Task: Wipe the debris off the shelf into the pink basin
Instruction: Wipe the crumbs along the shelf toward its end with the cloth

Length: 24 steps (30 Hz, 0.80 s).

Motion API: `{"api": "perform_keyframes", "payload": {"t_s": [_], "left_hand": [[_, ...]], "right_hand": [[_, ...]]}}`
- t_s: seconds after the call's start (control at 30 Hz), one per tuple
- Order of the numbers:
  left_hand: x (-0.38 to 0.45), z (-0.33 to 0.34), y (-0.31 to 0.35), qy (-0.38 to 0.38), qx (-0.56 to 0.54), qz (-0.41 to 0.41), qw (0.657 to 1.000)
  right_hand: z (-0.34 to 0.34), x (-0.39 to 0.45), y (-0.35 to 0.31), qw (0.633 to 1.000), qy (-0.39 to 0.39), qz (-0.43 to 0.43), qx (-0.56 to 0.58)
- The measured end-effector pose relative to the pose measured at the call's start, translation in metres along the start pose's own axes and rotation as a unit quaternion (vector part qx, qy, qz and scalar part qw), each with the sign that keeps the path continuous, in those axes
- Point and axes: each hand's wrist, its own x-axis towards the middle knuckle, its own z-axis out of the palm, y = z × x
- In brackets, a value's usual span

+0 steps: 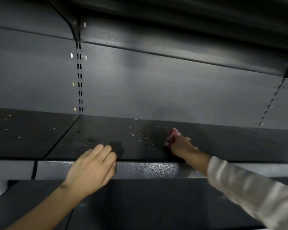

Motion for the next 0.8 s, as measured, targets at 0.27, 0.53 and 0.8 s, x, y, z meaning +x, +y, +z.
{"api": "perform_keyframes", "payload": {"t_s": [0.27, 0.53, 0.8], "left_hand": [[-0.002, -0.004, -0.005, 0.003, 0.019, 0.01, 1.0], [-0.01, -0.004, -0.017, 0.007, 0.013, -0.029, 0.999], [-0.011, 0.003, -0.016, -0.011, 0.006, -0.027, 1.0]], "right_hand": [[0.042, -0.013, -0.082, 0.988, 0.02, -0.091, 0.124], [-0.054, 0.05, 0.035, 0.938, 0.151, -0.018, 0.311], [-0.029, 0.114, 0.036, 0.997, 0.067, 0.016, -0.021]]}}
